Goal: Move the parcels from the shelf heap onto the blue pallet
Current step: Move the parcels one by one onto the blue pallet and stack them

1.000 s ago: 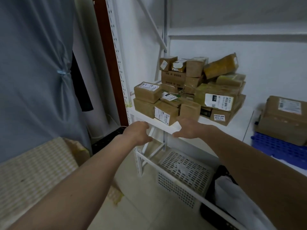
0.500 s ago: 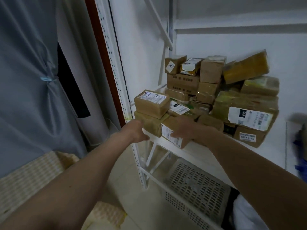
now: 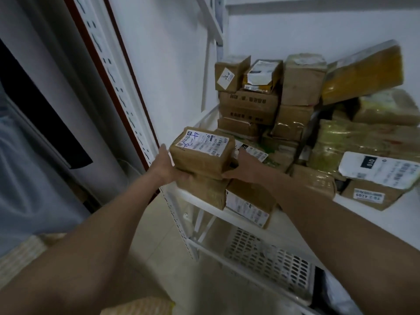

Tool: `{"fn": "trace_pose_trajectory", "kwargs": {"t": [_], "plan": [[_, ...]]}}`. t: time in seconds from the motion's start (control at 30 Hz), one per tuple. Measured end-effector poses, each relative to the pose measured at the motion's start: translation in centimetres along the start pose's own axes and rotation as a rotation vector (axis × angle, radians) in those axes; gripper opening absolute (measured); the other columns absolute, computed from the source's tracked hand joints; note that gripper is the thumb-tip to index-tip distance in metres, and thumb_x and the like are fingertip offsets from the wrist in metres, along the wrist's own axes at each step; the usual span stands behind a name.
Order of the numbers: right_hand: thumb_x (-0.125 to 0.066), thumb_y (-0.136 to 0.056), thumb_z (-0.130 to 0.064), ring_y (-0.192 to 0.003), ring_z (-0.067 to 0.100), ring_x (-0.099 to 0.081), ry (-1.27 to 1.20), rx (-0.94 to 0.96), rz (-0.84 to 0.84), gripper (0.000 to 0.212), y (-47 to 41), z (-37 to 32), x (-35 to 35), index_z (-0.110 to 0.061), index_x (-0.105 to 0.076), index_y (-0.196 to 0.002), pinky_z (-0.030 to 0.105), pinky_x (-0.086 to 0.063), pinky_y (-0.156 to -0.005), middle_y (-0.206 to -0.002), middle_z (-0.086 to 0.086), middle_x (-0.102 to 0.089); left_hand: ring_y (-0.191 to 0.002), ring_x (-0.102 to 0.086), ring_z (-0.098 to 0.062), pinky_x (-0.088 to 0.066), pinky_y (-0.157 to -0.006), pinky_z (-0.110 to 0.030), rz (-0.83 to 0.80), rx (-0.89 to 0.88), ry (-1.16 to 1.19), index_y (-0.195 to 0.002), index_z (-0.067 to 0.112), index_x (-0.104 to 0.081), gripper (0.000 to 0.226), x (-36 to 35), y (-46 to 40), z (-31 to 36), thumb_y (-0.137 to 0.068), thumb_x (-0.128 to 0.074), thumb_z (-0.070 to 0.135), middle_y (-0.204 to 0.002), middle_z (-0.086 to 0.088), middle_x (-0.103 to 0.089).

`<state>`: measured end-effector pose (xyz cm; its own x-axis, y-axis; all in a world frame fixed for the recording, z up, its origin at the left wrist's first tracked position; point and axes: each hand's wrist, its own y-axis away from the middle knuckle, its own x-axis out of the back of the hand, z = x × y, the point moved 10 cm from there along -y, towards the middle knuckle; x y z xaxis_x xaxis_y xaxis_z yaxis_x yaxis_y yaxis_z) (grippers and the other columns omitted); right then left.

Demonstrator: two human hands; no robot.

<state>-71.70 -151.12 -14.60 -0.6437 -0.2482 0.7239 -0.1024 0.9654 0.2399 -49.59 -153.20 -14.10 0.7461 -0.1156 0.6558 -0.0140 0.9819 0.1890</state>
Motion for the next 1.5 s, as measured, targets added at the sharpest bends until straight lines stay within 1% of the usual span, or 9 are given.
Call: {"fn": "trace_pose_trajectory", "kwargs": {"t": [0.27, 0.5, 0.63, 0.73, 0.93, 1.1, 1.2, 1.4, 1.5], "plan": [[-0.083, -0.071, -0.035, -0.139, 0.028, -0.031, -0.161, -0.164, 0.009, 0.122, -1.1, 0.4, -0.6, -0.004, 0.004, -0.152, 0.036, -0.035, -0.111, -0.154, 0.01, -0.026, -0.105, -0.062, -0.001, -0.049, -0.097, -0.024, -0.297, -0.251, 0.048, -0.129, 0.014, -0.056, 0.097, -1.7, -3.7, 3.0, -0.042, -0.097, 0.024, -0.116, 0.007, -0.065], [-0.088, -0.045, -0.038, -0.129, 0.033, -0.045, -0.323, -0.105, 0.365, 0.127, 0.8, -2.3, 5.7, -0.012, -0.018, -0.147, 0.047, -0.042, -0.106, -0.143, 0.017, -0.04, -0.093, -0.066, 0.002, -0.053, -0.085, -0.019, -0.343, -0.496, 0.127, -0.124, 0.024, -0.06, 0.085, -0.5, -2.4, 11.2, -0.046, -0.096, 0.025, -0.097, 0.022, -0.069], [-0.089, -0.06, -0.024, -0.141, 0.028, -0.024, -0.33, -0.159, 0.522, 0.126, 4.8, -0.9, 9.7, -0.01, -0.002, -0.151, 0.046, -0.032, -0.114, -0.151, 0.011, -0.02, -0.109, -0.057, -0.009, -0.047, -0.095, -0.032, -0.308, -0.547, 0.058, -0.132, 0.029, -0.05, 0.09, -2.8, -2.2, 14.8, -0.053, -0.093, 0.036, -0.118, 0.013, -0.061], [-0.093, -0.043, -0.044, -0.139, 0.028, -0.03, -0.379, -0.229, 0.599, 0.138, 8.5, 1.7, 10.7, -0.011, -0.01, -0.149, 0.046, -0.036, -0.111, -0.148, 0.01, -0.026, -0.121, -0.049, -0.016, -0.045, -0.097, -0.036, -0.328, -0.496, 0.017, -0.134, 0.02, -0.042, 0.115, -6.4, -0.8, 15.5, -0.036, -0.092, 0.05, -0.129, 0.007, -0.052], [-0.084, -0.026, -0.069, -0.13, 0.022, -0.042, -0.478, -0.273, 0.771, 0.14, 16.2, 7.8, 13.2, -0.021, -0.023, -0.142, 0.044, -0.044, -0.105, -0.137, 0.001, -0.044, -0.112, -0.049, -0.014, -0.041, -0.085, -0.029, -0.498, -0.542, 0.051, -0.134, 0.014, -0.038, 0.093, -14.0, 3.8, 19.8, -0.059, -0.092, 0.026, -0.126, 0.003, -0.052], [-0.081, -0.073, -0.039, -0.114, 0.008, -0.049, -0.611, -0.314, 0.833, 0.076, 24.8, 11.9, 15.0, -0.018, -0.04, -0.133, 0.028, -0.042, -0.103, -0.112, -0.016, -0.051, -0.106, -0.062, -0.01, -0.052, -0.094, -0.035, -0.628, -0.644, 0.043, -0.127, 0.028, -0.051, 0.116, -20.4, 10.1, 24.1, -0.022, -0.093, 0.058, -0.117, 0.01, -0.064], [-0.073, -0.082, -0.037, -0.11, 0.009, -0.054, -0.654, -0.357, 0.894, 0.075, 30.6, 16.8, 16.3, -0.011, -0.034, -0.14, 0.025, -0.047, -0.093, -0.129, -0.006, -0.053, -0.098, -0.059, -0.007, -0.05, -0.085, -0.026, -0.674, -0.642, 0.074, -0.121, 0.019, -0.047, 0.092, -24.5, 15.5, 26.2, -0.046, -0.095, 0.038, -0.112, 0.009, -0.061], [-0.063, -0.091, -0.029, -0.102, 0.016, -0.06, -0.697, -0.441, 0.878, 0.061, 40.1, 25.5, 17.4, -0.021, -0.029, -0.141, 0.025, -0.05, -0.072, -0.128, 0.001, -0.057, -0.115, -0.053, -0.019, -0.046, -0.099, -0.036, -0.725, -0.557, 0.121, -0.137, 0.013, -0.034, 0.099, -34.1, 23.9, 28.2, -0.058, -0.092, 0.028, -0.126, 0.001, -0.054], [-0.06, -0.093, -0.032, -0.099, 0.019, -0.056, -0.703, -0.487, 0.852, 0.061, 42.5, 29.2, 17.6, -0.032, -0.024, -0.142, 0.039, -0.051, -0.083, -0.123, -0.001, -0.054, -0.113, -0.055, -0.019, -0.048, -0.097, -0.036, -0.699, -0.514, 0.077, -0.129, 0.011, -0.038, 0.103, -37.9, 26.4, 28.3, -0.046, -0.092, 0.04, -0.121, 0.001, -0.056]]}}
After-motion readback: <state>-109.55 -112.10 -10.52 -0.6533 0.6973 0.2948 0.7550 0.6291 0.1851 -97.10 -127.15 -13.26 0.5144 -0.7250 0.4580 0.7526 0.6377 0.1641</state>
